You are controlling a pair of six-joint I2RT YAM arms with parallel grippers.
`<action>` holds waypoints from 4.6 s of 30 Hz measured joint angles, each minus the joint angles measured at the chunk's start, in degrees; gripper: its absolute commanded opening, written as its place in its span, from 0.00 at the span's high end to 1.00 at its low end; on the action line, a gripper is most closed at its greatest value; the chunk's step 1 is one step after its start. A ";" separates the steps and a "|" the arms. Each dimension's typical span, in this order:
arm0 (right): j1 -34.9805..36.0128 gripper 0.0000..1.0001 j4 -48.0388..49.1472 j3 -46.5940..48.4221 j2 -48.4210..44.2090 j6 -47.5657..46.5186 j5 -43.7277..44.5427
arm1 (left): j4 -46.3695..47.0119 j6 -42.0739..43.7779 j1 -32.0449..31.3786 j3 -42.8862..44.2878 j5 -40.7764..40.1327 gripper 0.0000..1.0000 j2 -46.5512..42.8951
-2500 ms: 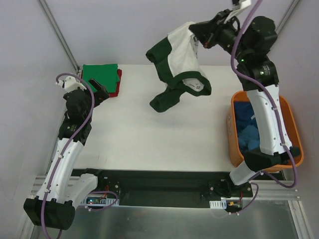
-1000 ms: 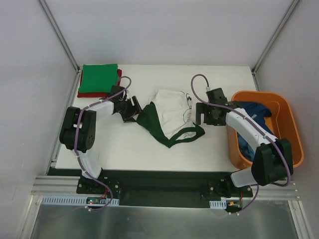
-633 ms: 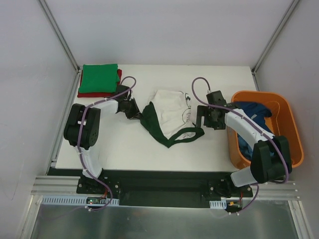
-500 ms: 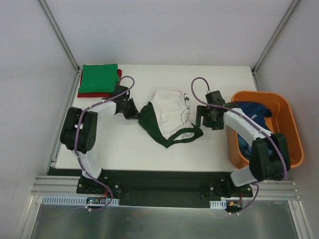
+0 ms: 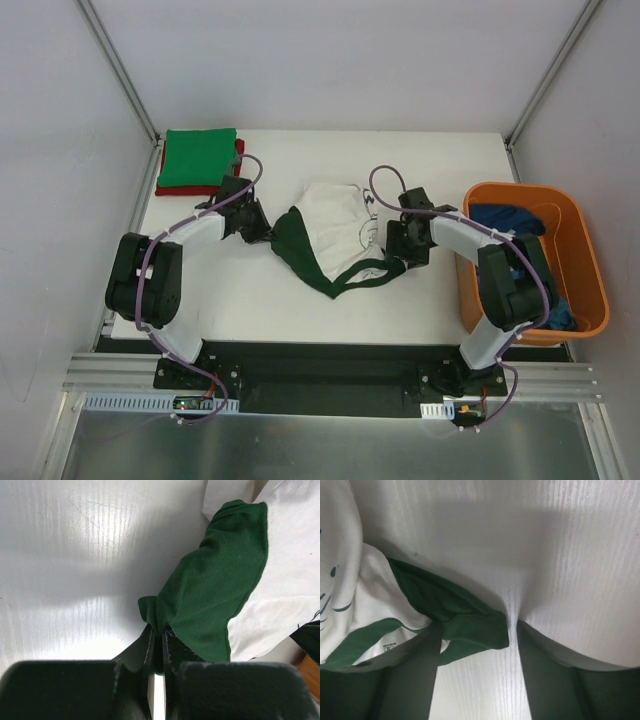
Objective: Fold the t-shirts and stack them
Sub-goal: Flatten out the tshirt
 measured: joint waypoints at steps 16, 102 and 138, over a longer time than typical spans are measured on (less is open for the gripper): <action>3.65 0.99 0.09 3.37 -19.80 -0.07 -0.87 | -3.19 2.38 -0.42 1.97 -6.10 1.00 -18.47; 8.41 0.03 -10.78 1.90 -10.51 1.01 -2.78 | -7.30 8.96 -0.63 17.97 -3.76 0.00 6.47; -5.68 0.03 -13.05 55.08 31.63 -10.40 -2.78 | -7.30 2.49 -12.35 2.34 -1.49 0.01 -11.06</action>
